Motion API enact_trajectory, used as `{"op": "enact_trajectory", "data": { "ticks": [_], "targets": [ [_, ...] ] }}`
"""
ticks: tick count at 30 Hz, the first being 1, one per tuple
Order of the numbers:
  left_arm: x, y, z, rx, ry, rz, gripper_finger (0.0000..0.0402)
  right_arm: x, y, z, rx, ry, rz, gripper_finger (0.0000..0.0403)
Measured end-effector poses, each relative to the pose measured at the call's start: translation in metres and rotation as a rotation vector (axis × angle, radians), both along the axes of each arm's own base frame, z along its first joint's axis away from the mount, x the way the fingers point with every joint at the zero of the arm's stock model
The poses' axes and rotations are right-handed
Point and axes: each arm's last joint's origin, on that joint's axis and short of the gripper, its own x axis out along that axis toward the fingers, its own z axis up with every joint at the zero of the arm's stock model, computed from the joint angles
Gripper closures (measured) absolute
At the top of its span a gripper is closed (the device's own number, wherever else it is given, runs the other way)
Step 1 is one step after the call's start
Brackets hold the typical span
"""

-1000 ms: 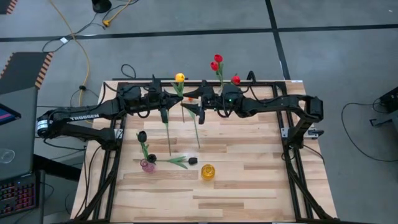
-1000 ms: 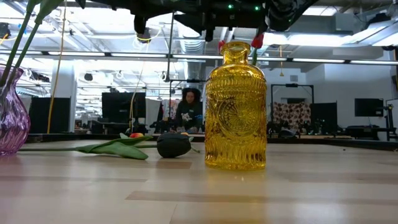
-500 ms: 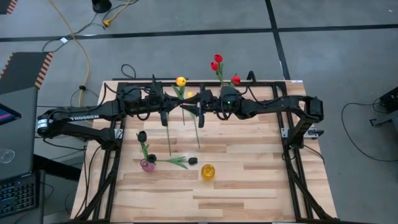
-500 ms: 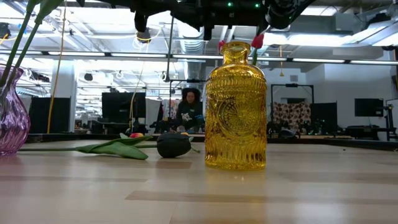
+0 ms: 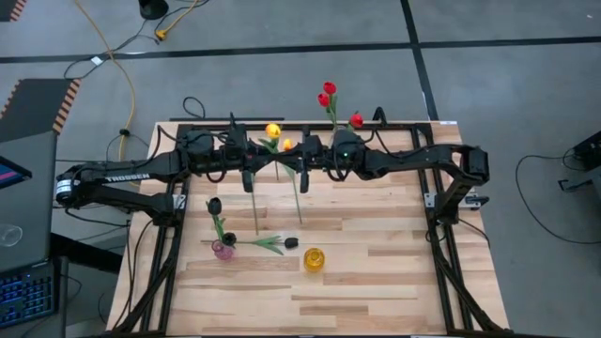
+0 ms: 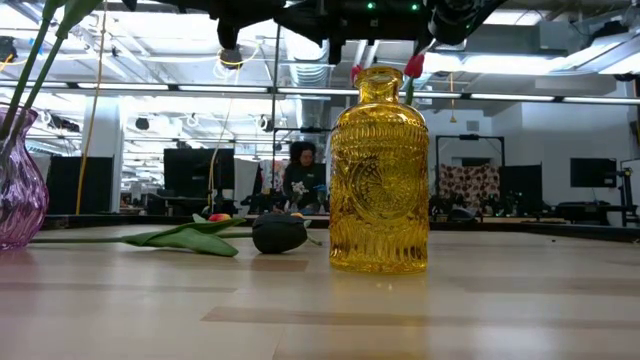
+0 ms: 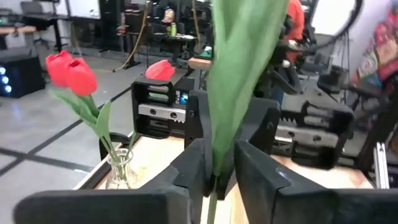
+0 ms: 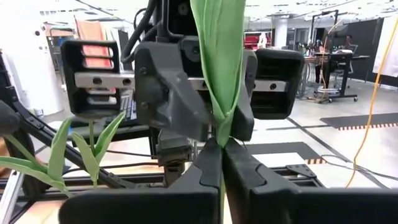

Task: Sort flowers into vase by color
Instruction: Put the left yellow flower into the yellow vase

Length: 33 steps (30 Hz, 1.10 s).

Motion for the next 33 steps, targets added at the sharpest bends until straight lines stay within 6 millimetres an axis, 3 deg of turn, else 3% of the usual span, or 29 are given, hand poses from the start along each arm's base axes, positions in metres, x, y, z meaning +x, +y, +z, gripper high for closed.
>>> {"op": "enact_trajectory", "data": {
  "ticks": [10,16,23,33],
  "targets": [
    [-0.005,-0.001,0.004,0.057,-0.001,-0.005,0.0243,-0.024,0.007,0.029,-0.036,0.037,0.001,0.0377],
    [-0.018,-0.002,0.005,0.121,0.059,0.062,0.0227,-0.043,0.025,0.047,-0.032,0.074,0.044,0.0371],
    [-0.030,-0.004,-0.001,0.093,0.169,0.106,0.0228,-0.053,0.070,0.056,-0.032,0.095,0.106,0.0378],
    [-0.031,-0.004,-0.010,0.021,0.244,0.108,0.0228,-0.067,0.147,0.059,-0.036,0.092,0.098,0.0377]
  ]
}}
